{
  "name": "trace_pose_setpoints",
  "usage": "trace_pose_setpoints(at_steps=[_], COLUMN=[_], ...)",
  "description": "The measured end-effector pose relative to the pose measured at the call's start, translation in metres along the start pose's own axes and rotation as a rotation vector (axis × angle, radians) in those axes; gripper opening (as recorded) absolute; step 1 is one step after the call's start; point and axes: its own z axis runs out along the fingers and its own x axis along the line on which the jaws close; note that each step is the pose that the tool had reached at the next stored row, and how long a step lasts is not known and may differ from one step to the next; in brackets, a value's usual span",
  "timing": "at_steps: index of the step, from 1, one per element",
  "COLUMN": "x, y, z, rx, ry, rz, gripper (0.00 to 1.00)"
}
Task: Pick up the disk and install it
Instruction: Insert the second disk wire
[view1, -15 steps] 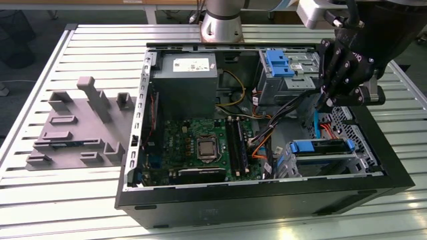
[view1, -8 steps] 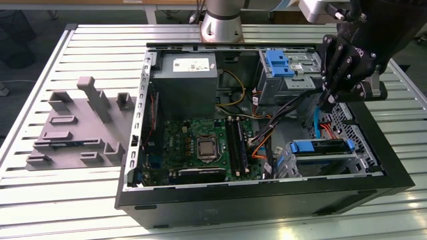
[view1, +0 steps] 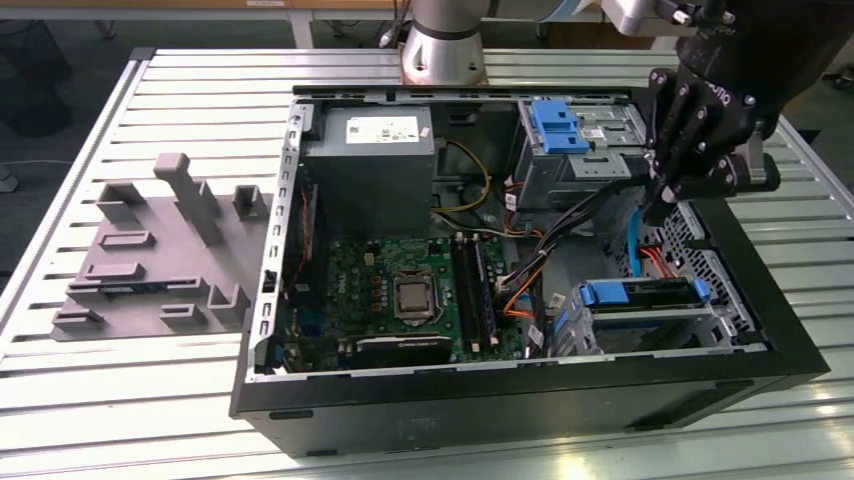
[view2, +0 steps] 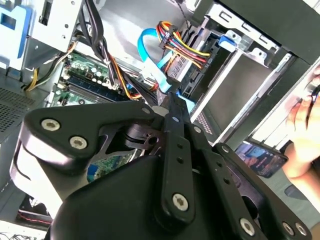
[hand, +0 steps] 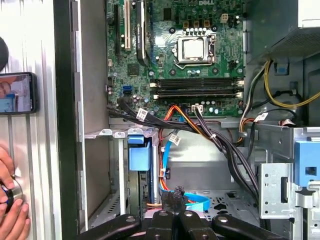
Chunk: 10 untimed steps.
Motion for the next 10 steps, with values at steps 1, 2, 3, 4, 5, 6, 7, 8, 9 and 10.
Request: trace_pose_setpoints(at_steps=[1, 2, 3, 4, 5, 6, 7, 8, 9, 10], x=[-0.003, -0.0056, -0.0071, -0.0075, -0.0075, -0.0075, -0.0075, -0.0075, -0.0075, -0.0076], y=[0.0002, 0.0002, 0.0003, 0.0003, 0.0004, 0.0004, 0.0004, 0.0004, 0.0004, 0.0004], z=[-0.0002, -0.0005, -0.0005, -0.0005, -0.0005, -0.0005, -0.0005, -0.0005, -0.0006, -0.0006], rx=[0.0001, 0.0002, 0.0002, 0.0002, 0.0002, 0.0002, 0.0002, 0.0002, 0.0002, 0.0002], ry=[0.0021, 0.003, 0.0029, 0.0029, 0.0029, 0.0029, 0.0029, 0.003, 0.0031, 0.003], rz=[0.0, 0.0, 0.0, 0.0, 0.0, 0.0, 0.0, 0.0, 0.0, 0.0], gripper=[0.11, 0.11, 0.11, 0.11, 0.11, 0.11, 0.11, 0.11, 0.11, 0.11])
